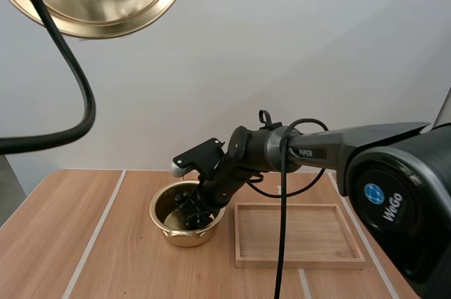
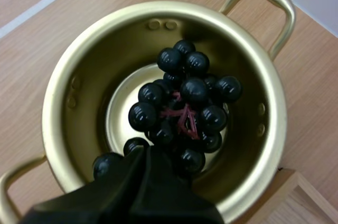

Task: Open the lid, put the grape in the pot, and close it

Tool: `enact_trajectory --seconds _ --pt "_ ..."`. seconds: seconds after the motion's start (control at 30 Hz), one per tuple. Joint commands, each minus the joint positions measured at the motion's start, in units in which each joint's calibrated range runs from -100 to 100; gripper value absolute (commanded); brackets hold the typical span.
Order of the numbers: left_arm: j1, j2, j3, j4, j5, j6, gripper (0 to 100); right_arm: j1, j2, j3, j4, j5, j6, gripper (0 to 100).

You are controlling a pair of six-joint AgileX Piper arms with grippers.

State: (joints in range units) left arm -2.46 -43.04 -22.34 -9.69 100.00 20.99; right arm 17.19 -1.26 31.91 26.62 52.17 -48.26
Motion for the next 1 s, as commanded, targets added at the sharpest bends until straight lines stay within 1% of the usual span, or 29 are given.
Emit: enact_trajectory --seconds 0.0,0.17,0.3,0.4,0.5,0.63,0.77,0.87,0.93,0.97 --pt "-0.18 -0.21 -0.35 0.17 0.0 -0.28 0 0.0 2.48 -1.64 2.45 0.03 -1.87 0" --pt "-0.18 -0.21 -0.35 0.17 0.0 -0.28 0 0.84 7.53 -3.42 2.71 -0.14 -1.87 0" --pt "-0.18 -0.21 -0.35 0.31 0.0 -0.48 0 1.76 11.06 -5.36 2.71 -3.24 -1.87 0" --pt "-0.18 -0.21 -0.35 0.77 0.0 -1.32 0 2.05 11.53 -6.77 2.82 -4.55 -1.69 0" --pt "-0.18 -0.21 -0.35 0.89 0.0 -1.32 0 2.12 10.37 -8.3 2.69 -1.48 -1.29 0" --pt "-0.18 -0.21 -0.35 1.02 0.0 -1.32 0 1.92 4.25 -8.49 2.37 5.35 -1.29 0" --pt "-0.18 -0.08 -0.35 1.53 0.0 -1.32 0 0.47 -6.58 -8.49 2.11 11.69 -0.93 0" --pt "-0.18 0.16 -0.35 1.88 0.0 -1.32 0 -2.66 -16.38 -8.49 0.37 17.27 -0.53 0" --pt "-0.18 0.73 -0.35 1.87 0.0 -1.48 0 -5.58 -22.36 -7.03 -1.39 20.66 -0.11 0" --pt "-0.18 0.91 -0.35 1.87 0.0 -1.46 0 -6.22 -23.57 -6.77 -1.72 21.1 -0.11 0"
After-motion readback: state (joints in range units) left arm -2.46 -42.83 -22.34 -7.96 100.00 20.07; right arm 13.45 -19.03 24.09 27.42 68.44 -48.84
